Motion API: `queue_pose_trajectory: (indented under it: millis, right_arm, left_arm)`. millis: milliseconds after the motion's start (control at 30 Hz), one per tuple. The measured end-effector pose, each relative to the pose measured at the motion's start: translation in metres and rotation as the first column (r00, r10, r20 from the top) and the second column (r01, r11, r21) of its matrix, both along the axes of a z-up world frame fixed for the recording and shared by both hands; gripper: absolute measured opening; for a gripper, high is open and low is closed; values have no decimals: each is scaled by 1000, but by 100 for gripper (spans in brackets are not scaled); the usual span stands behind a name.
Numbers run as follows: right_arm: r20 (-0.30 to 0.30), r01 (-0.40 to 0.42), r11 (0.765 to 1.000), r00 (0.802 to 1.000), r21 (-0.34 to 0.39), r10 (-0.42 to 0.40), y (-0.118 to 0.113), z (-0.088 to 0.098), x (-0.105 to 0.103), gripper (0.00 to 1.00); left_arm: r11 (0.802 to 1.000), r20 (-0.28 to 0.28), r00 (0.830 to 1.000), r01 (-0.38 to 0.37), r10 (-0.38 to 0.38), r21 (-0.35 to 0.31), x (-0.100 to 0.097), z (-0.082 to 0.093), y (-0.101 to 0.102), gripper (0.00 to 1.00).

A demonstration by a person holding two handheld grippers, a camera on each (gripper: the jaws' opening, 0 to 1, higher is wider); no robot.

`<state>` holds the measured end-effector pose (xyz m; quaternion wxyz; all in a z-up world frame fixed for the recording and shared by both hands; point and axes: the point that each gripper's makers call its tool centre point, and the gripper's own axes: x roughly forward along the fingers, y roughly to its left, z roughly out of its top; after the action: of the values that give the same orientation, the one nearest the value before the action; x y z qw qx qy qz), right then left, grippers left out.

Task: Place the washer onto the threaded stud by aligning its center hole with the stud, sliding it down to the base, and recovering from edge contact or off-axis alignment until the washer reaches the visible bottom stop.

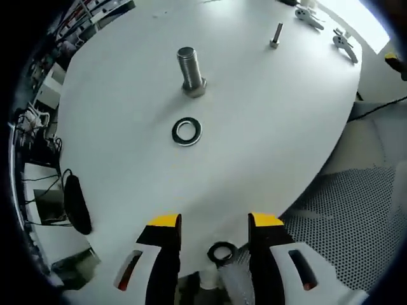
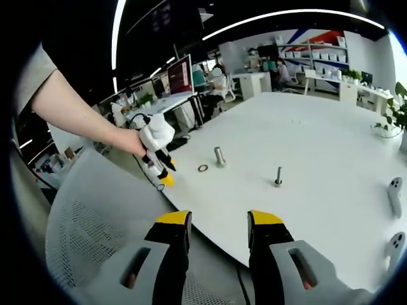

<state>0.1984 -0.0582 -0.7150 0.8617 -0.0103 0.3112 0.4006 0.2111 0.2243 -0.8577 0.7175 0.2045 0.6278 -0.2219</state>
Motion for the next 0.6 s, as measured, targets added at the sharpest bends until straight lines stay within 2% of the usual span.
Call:
queue_pose_trajectory:
  millis: [200, 400, 600]
  right_arm:
    - [0, 2, 1000, 1000, 1, -2, 0, 0, 0, 37]
    - [-2, -1, 1000, 1000, 1, 1, 0, 0, 0, 37]
    - [-3, 2, 1000, 1000, 3, -2, 0, 0, 0, 37]
  left_arm:
    - [998, -60, 997, -47, 49, 33, -24, -4, 13, 42]
    - [997, -80, 997, 17, -11, 76, -36, -9, 20, 34]
    - [995, -97, 995, 42, -33, 96, -39, -14, 22, 33]
